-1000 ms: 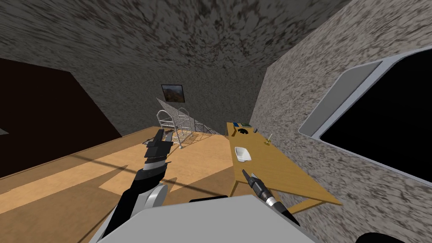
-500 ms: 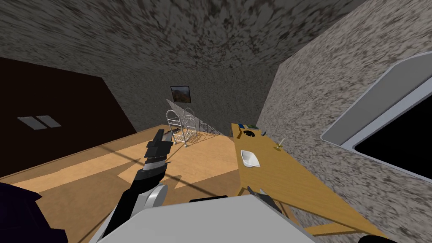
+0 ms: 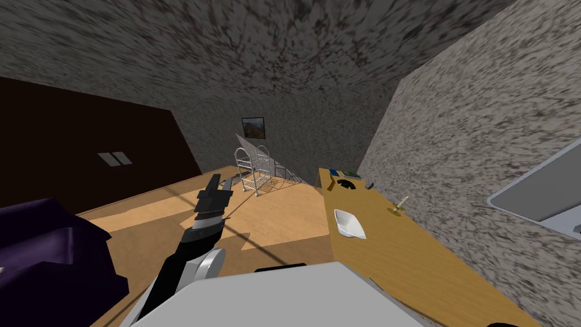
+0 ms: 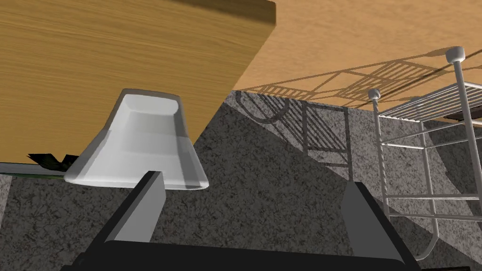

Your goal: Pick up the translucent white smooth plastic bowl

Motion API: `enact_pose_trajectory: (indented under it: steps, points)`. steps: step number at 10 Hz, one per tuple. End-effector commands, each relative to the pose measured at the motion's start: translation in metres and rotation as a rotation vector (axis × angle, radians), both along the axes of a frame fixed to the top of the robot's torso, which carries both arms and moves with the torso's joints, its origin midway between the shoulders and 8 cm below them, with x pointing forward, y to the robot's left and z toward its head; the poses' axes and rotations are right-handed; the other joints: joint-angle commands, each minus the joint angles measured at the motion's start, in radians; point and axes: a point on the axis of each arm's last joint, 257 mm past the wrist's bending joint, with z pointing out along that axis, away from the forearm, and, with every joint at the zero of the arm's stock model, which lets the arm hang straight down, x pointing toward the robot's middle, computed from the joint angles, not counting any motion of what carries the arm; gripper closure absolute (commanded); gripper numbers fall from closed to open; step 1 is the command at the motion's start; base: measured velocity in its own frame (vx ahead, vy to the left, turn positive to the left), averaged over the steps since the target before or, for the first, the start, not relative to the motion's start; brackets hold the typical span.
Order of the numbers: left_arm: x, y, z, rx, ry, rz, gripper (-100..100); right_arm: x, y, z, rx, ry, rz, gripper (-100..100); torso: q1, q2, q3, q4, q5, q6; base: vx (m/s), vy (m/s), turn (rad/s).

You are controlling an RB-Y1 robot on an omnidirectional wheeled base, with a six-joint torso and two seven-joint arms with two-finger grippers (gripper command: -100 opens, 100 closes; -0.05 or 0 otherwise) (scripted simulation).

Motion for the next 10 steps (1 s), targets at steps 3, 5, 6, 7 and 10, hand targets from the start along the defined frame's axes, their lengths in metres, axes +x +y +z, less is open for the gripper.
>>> enact_pose_trajectory:
  steps: [3, 5, 6, 7, 10]
  points:
    - [0.0, 0.0, 0.0, 0.0, 0.0, 0.0, 0, -0.053, -0.038, -0.02, -0.175, 0.153, 0.07, -100, -0.001, -0.001, -0.001, 0.0, 0.0, 0.0, 0.085, 0.004, 0.25]
    - [0.0, 0.0, 0.0, 0.0, 0.0, 0.0, 0, -0.09, -0.068, -0.025, -0.304, 0.257, 0.134, -100, 0.0, -0.001, 0.0, 0.0, 0.0, 0.0, 0.085, 0.007, 0.305]
    - [0.0, 0.0, 0.0, 0.0, 0.0, 0.0, 0, -0.106, -0.082, -0.025, -0.364, 0.304, 0.167, -100, -0.001, -0.002, -0.001, 0.0, 0.0, 0.0, 0.117, -0.001, 0.32]
    - [0.0, 0.0, 0.0, 0.0, 0.0, 0.0, 0, -0.121, -0.095, -0.024, -0.42, 0.346, 0.202, -100, -0.001, -0.003, -0.002, -0.001, 0.0, 0.0, 0.117, -0.006, 0.305]
    - [0.0, 0.0, 0.0, 0.0, 0.0, 0.0, 0, -0.145, -0.118, -0.02, -0.518, 0.42, 0.271, -100, -0.001, 0.001, 0.0, 0.0, 0.0, 0.0, 0.056, -0.014, 0.217]
